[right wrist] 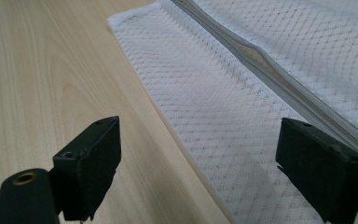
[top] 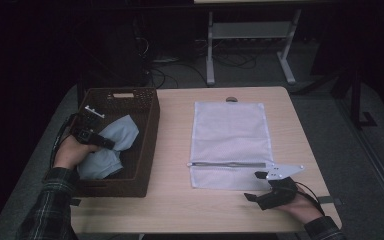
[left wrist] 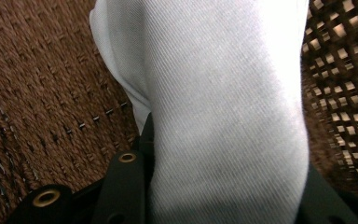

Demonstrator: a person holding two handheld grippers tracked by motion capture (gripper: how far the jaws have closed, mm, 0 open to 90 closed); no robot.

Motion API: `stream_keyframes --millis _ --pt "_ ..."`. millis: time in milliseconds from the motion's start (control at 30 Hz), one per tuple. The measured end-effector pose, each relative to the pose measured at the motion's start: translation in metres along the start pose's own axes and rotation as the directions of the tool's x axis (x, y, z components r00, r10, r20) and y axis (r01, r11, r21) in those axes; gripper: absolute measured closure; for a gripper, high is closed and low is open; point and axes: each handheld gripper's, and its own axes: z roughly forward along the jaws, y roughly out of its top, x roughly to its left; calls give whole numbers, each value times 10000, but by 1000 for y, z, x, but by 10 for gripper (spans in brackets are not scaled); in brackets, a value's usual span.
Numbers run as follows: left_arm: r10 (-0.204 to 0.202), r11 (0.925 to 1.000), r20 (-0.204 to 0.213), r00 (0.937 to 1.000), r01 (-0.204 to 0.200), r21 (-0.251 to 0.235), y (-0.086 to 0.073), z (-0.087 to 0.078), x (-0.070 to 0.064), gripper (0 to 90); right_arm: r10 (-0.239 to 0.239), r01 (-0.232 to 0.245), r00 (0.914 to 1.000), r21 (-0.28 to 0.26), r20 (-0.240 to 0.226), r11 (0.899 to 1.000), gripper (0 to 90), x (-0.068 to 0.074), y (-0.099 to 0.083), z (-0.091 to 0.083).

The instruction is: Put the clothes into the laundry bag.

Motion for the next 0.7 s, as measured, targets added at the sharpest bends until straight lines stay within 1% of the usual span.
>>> stream_keyframes --millis 33,67,100,133,200,233,267,333,367,400,567,633,667,700 --pt "76 10000 30 10000 -76 2 1 -4 -2 616 1 -1 10000 -27 1 10000 135 0 0 0" --pt "76 10000 30 10000 -76 2 1 -4 -2 616 1 -1 10000 -27 1 10000 135 0 0 0" --pt "97 9999 33 9999 -97 -29 3 -9 -5 616 9 -9 10000 -37 16 10000 135 -1 0 0" --pt "97 9999 33 9999 -97 -29 3 -9 -5 616 13 -13 10000 -39 16 10000 135 -1 0 0" --pt "194 9998 47 9998 -193 -96 5 -14 -8 616 2 -2 10000 -46 24 10000 135 -1 0 0" --pt "188 9996 97 9998 -185 -233 7 -20 -11 616 9 -9 10000 -44 19 10000 135 0 0 0" --pt "188 9996 97 9998 -185 -233 7 -20 -11 616 9 -9 10000 -44 19 10000 135 0 0 0" --pt "239 9994 105 9997 -236 -271 9 -25 -14 616 1 -1 10000 -31 16 10000 135 0 0 0" --pt "351 9990 93 9993 -348 -275 12 -30 -18 616 9 -9 10000 -22 16 10000 135 0 0 0" --pt "351 9990 93 9993 -348 -275 12 -30 -18 617 9 -9 10000 -22 16 10000 135 0 0 0" --pt "589 9975 154 9981 -582 -400 17 -43 -27 617 2 -2 10000 -23 20 10000 136 0 0 0" --pt "684 9962 74 9976 -679 -552 20 -50 -33 618 -1 1 10000 -13 22 10000 136 -1 0 0" --pt "684 9962 74 9976 -679 -552 20 -50 -33 617 -1 1 10000 -13 22 10000 136 -1 0 0" --pt "720 9958 39 9974 -717 -572 21 -54 -36 617 4 -4 10000 -10 22 10000 136 -1 0 0"
